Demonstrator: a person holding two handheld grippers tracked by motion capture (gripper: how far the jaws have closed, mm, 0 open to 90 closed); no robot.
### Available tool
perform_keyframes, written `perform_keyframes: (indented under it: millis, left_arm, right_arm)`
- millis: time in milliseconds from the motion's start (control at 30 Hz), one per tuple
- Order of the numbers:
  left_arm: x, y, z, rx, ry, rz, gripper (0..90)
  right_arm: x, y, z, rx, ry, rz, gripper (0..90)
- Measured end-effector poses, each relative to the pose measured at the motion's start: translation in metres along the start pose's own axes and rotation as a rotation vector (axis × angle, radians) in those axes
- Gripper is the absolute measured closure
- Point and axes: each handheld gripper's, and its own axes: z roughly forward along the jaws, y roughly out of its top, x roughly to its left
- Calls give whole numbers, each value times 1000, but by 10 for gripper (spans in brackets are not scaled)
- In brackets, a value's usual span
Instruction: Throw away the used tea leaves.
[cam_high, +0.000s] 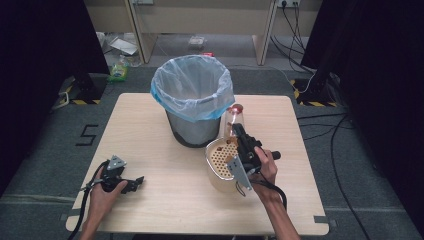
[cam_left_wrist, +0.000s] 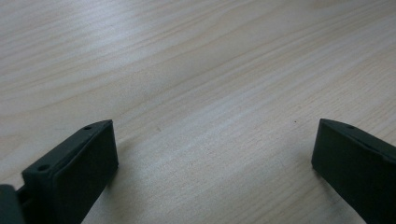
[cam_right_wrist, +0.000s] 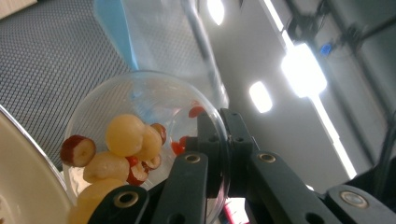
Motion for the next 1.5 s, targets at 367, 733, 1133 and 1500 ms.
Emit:
perform_keyframes:
  millis: [367,733,1133,1500]
  left_arm:
    - [0,0,0,0,0,0,0]
    - [0,0,0,0,0,0,0]
    - [0,0,0,0,1,0,0]
    - [0,0,0,1,0,0,0]
  right_arm:
    - [-1,0,2,13,-20,-52,885]
    - [-13,-12,7,72,22,108,883]
    - [-42,-41,19,225,263,743,880]
    - [-59,-59,29,285,375,936,879]
